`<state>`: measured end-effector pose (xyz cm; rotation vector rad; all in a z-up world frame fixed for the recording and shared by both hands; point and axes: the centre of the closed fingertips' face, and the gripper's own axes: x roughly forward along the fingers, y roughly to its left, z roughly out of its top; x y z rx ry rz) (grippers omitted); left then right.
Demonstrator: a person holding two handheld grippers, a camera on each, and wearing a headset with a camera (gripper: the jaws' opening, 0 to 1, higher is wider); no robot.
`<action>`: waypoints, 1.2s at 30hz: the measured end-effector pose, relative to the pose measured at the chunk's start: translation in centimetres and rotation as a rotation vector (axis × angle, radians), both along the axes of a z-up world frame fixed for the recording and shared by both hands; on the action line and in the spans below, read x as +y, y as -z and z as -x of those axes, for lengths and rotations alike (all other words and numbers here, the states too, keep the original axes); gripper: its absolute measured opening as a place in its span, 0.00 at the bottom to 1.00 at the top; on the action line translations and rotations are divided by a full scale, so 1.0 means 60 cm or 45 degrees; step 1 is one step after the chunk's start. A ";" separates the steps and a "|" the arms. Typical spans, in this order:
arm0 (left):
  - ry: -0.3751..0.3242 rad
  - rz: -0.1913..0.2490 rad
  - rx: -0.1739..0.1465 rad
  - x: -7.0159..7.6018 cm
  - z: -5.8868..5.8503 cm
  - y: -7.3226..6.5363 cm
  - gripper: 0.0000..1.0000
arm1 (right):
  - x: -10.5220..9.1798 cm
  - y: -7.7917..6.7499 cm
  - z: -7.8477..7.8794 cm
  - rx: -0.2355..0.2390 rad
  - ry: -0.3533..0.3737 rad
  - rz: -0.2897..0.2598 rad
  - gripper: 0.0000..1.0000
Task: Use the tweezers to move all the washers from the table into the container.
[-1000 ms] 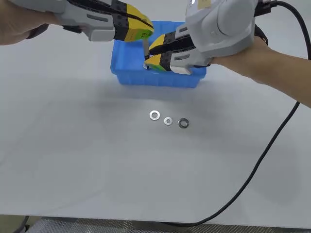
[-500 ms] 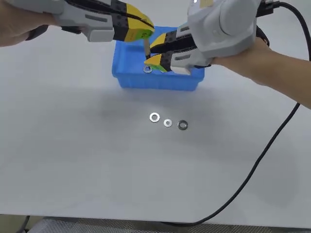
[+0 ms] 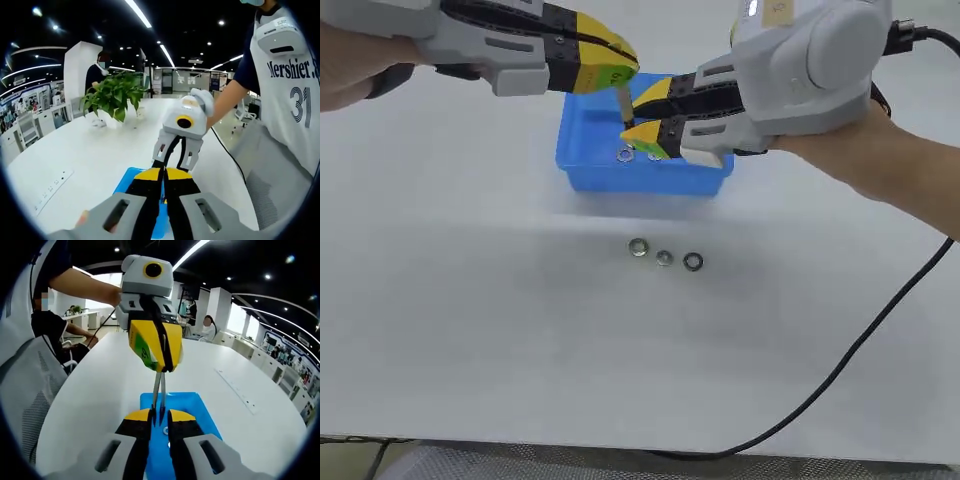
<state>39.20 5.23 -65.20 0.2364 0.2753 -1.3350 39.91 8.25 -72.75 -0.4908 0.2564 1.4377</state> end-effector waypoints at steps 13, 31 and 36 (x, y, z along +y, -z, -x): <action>0.006 0.031 0.021 -0.008 0.065 -0.016 0.05 | -0.011 -0.017 0.074 -0.004 -0.061 0.004 0.12; -0.015 0.037 0.075 -0.011 0.109 0.011 0.06 | -0.012 0.006 0.121 0.027 -0.081 0.027 0.12; -0.016 0.035 0.096 -0.013 0.116 0.026 0.06 | -0.017 0.021 0.132 0.040 -0.097 0.044 0.12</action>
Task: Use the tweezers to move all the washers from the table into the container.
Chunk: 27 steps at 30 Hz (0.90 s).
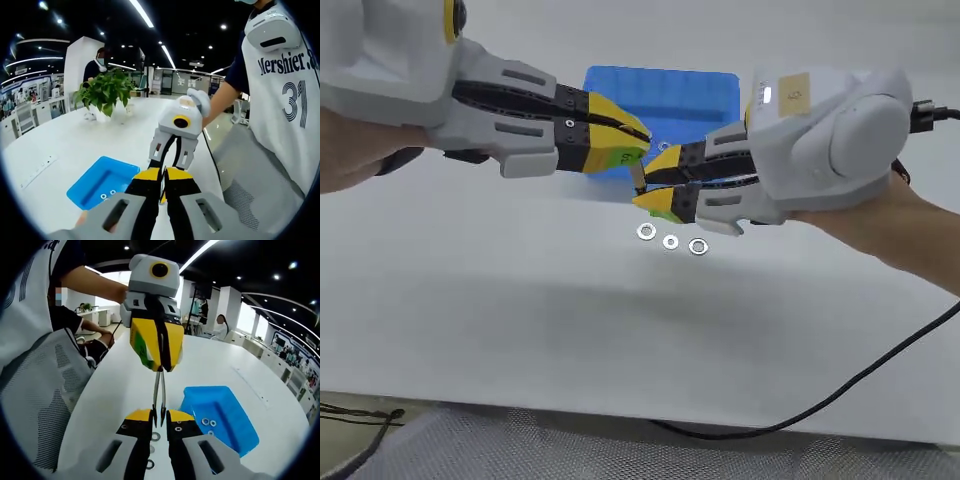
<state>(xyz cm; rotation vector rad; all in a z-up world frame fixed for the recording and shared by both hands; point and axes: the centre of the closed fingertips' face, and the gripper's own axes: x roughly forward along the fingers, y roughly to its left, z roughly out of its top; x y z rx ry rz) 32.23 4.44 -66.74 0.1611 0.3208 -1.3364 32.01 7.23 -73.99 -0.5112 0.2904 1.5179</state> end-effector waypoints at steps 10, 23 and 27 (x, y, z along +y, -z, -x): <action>-0.010 0.002 0.042 -0.005 0.005 0.028 0.06 | -0.006 0.030 0.006 0.038 -0.005 0.032 0.12; -0.013 -0.013 0.074 -0.001 0.002 0.053 0.06 | -0.003 0.053 0.006 0.068 -0.015 0.050 0.12; -0.012 -0.012 0.078 -0.001 -0.001 0.055 0.06 | -0.003 0.055 0.002 0.076 -0.009 0.050 0.12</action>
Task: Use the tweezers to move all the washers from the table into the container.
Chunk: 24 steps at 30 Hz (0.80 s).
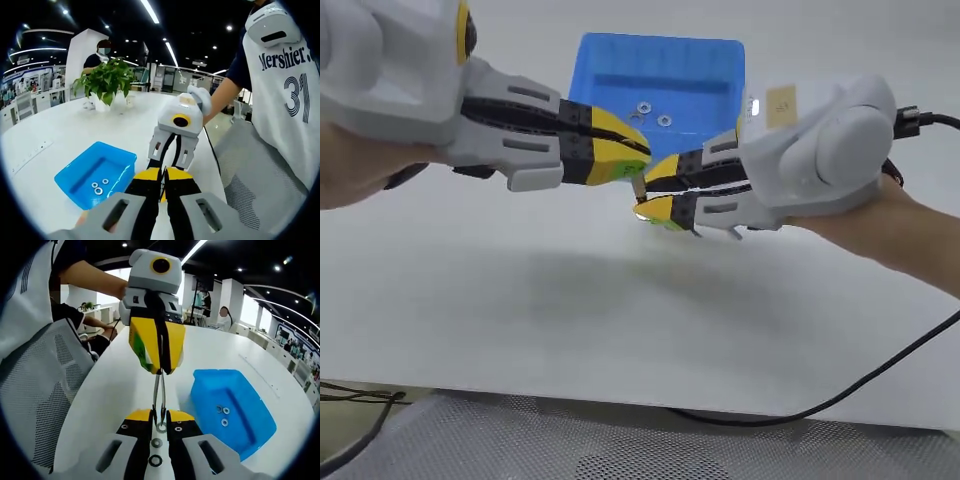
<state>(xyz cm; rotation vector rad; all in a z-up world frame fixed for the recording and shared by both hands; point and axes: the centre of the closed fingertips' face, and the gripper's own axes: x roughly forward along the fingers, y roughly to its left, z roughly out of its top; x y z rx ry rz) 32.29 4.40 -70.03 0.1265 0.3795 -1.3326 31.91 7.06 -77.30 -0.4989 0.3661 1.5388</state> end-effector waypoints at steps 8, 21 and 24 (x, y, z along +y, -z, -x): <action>0.011 -0.020 0.001 -0.002 0.003 0.009 0.06 | 0.000 0.009 0.003 0.009 -0.003 0.010 0.12; 0.010 -0.025 0.001 -0.003 0.002 0.014 0.06 | 0.000 0.016 0.003 0.023 -0.001 0.017 0.12; 0.013 -0.029 -0.007 -0.005 0.003 0.015 0.06 | -0.001 0.017 0.005 0.027 0.002 0.015 0.12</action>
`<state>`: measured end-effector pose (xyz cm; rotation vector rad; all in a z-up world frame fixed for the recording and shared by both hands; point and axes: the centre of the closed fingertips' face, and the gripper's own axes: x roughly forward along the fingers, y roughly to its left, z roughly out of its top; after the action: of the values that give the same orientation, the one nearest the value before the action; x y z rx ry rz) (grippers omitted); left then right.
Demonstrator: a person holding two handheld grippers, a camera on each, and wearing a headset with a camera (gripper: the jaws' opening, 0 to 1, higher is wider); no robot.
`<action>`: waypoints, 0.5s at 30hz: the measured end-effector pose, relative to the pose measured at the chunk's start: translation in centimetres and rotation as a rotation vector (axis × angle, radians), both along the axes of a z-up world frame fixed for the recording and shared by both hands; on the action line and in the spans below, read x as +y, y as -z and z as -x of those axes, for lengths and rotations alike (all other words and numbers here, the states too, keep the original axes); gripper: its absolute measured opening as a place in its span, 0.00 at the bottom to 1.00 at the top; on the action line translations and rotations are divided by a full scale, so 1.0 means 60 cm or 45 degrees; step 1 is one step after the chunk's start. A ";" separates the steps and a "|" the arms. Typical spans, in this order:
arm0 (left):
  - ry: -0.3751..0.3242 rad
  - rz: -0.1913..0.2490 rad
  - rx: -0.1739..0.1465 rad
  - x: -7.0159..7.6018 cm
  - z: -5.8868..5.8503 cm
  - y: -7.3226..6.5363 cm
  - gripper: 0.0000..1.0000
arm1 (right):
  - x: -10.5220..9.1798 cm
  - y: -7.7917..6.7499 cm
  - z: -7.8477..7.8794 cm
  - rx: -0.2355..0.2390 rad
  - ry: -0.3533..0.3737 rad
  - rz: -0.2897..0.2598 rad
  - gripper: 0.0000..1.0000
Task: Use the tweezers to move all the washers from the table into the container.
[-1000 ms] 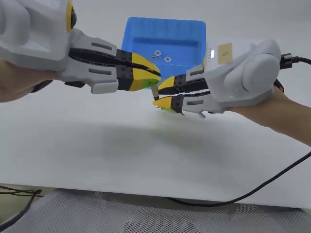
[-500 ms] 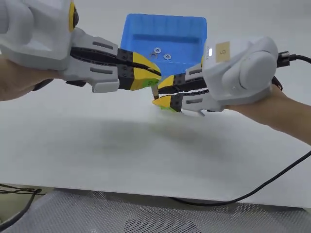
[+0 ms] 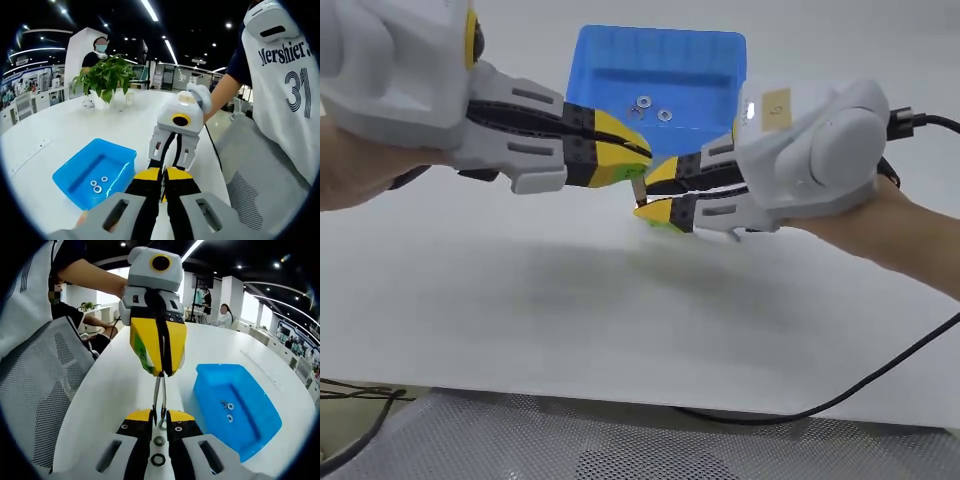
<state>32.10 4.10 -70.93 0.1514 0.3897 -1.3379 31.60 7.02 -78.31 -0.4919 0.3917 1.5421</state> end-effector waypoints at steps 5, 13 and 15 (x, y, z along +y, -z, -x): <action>-0.002 -0.011 -0.024 0.000 -0.002 0.000 0.05 | 0.000 -0.001 0.000 -0.004 -0.001 0.000 0.12; -0.013 -0.004 -0.023 0.002 -0.007 -0.003 0.05 | 0.003 -0.004 -0.006 -0.015 -0.001 0.000 0.12; -0.012 -0.003 -0.018 0.002 -0.006 -0.002 0.05 | 0.002 -0.003 -0.006 -0.014 -0.003 0.003 0.12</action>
<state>32.49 4.23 -70.78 0.1607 0.3797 -1.3263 31.99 7.16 -78.14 -0.5027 0.3844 1.5409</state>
